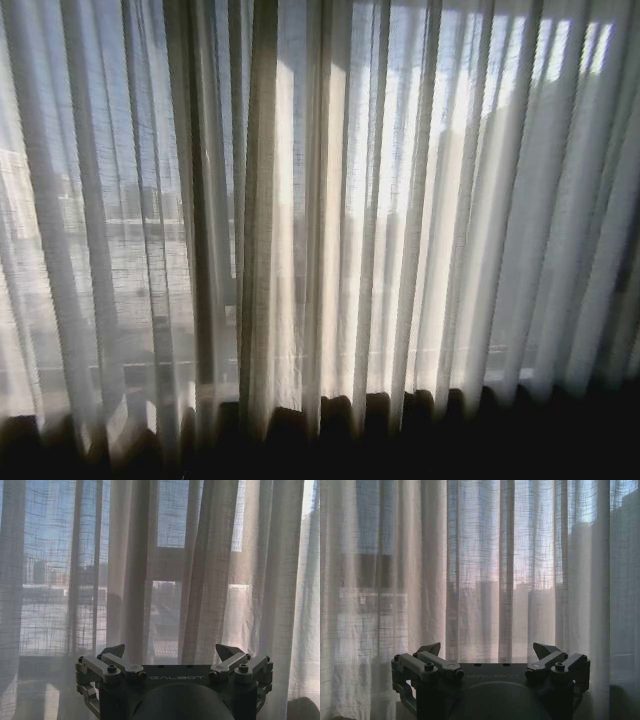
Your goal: Open the curtains by pulling them apart, changing their state from closed to fully open.
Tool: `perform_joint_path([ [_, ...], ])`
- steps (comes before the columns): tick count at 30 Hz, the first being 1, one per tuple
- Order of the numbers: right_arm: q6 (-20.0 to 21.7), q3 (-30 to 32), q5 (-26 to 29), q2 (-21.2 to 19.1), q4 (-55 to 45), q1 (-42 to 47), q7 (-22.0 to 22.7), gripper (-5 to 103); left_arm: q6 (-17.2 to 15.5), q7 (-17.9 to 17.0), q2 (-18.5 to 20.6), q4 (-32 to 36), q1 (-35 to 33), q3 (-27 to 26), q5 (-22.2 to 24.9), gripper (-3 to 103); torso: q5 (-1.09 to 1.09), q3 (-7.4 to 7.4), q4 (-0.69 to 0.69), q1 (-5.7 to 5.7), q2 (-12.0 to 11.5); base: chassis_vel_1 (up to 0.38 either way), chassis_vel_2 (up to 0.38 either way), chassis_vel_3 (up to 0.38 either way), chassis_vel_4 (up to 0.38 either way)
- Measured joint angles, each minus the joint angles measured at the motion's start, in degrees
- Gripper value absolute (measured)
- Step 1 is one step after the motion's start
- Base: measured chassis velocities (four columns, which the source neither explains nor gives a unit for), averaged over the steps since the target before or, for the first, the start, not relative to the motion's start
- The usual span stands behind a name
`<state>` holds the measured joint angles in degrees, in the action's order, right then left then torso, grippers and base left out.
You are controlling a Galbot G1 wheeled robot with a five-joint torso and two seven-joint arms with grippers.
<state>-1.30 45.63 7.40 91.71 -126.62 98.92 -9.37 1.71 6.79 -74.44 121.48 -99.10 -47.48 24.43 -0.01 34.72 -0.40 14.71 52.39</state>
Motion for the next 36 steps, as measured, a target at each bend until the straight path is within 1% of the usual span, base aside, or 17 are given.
perform_joint_path([
  [7,0.00,-0.04,-0.04,0.01,-0.28,0.08,-0.23,100,0.19,0.22,0.00,0.00,-0.08,-0.38,0.02,100,0.00,0.00,0.00,0.00,0.00,-0.015,0.113,0.015,-0.107],
  [20,0.00,0.01,-0.47,0.17,-0.90,0.46,-2.04,100,0.45,0.43,-0.16,0.24,-0.47,-1.19,0.33,100,0.00,0.00,0.00,0.00,0.00,-0.028,0.115,0.019,-0.112],
  [36,-0.04,-0.31,-0.81,0.41,-1.25,0.77,-2.67,100,0.68,0.42,-0.89,0.92,-1.44,-1.55,0.52,100,0.00,0.00,0.00,0.00,0.00,-0.011,0.111,0.010,-0.114],
])
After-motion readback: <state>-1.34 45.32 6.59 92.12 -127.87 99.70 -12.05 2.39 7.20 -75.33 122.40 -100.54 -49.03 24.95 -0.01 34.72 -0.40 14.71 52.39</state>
